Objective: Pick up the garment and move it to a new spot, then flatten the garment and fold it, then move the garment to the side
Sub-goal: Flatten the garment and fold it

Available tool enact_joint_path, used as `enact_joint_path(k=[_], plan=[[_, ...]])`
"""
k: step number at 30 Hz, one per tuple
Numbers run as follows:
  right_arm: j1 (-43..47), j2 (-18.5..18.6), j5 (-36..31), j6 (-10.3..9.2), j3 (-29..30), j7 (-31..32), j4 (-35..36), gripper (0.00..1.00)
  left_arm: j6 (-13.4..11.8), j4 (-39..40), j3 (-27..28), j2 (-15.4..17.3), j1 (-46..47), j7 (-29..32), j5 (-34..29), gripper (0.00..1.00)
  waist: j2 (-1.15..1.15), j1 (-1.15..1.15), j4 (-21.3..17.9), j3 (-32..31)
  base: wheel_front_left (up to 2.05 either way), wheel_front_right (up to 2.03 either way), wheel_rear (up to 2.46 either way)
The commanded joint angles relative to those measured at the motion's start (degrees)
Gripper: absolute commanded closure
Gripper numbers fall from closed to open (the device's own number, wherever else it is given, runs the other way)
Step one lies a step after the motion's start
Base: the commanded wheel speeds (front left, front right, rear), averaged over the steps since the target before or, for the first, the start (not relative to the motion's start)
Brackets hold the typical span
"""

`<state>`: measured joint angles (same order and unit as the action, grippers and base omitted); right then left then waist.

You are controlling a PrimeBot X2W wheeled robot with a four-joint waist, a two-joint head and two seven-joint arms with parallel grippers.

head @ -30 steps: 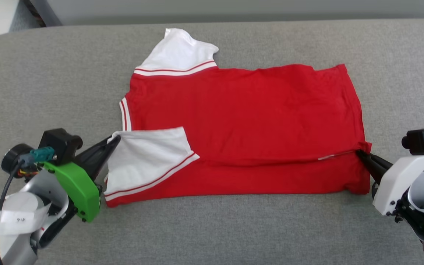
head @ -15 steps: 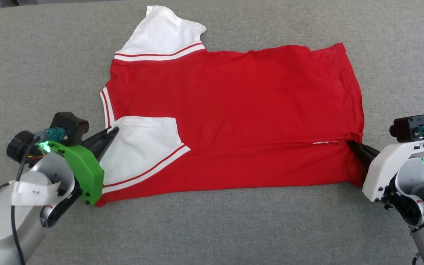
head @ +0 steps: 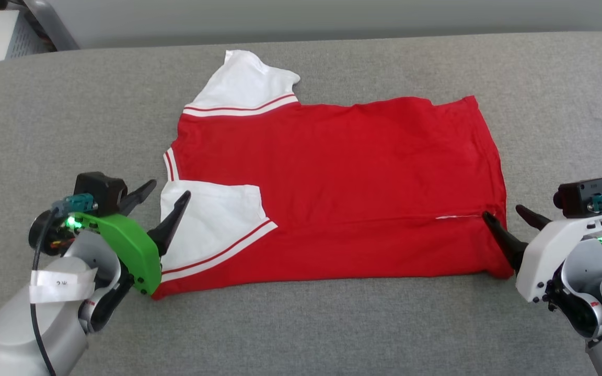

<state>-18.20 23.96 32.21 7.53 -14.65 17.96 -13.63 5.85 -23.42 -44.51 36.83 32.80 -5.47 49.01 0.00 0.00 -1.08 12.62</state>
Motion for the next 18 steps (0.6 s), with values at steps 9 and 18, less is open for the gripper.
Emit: enact_joint_path(k=[9,18], plan=[[8.3,-1.5,-4.7,-0.04,4.0,6.4,9.3,0.0,-12.1,11.1,2.2,2.6,-10.1,7.4,6.5,0.0,0.0,0.0,0.9,-4.8,0.0,0.0,0.0],[13.9,-7.6,-10.8,-0.04,11.0,18.0,16.5,0.0,-24.1,24.4,2.0,8.2,-18.0,17.4,10.1,0.0,0.0,0.0,0.2,-3.0,0.0,0.0,0.0]])
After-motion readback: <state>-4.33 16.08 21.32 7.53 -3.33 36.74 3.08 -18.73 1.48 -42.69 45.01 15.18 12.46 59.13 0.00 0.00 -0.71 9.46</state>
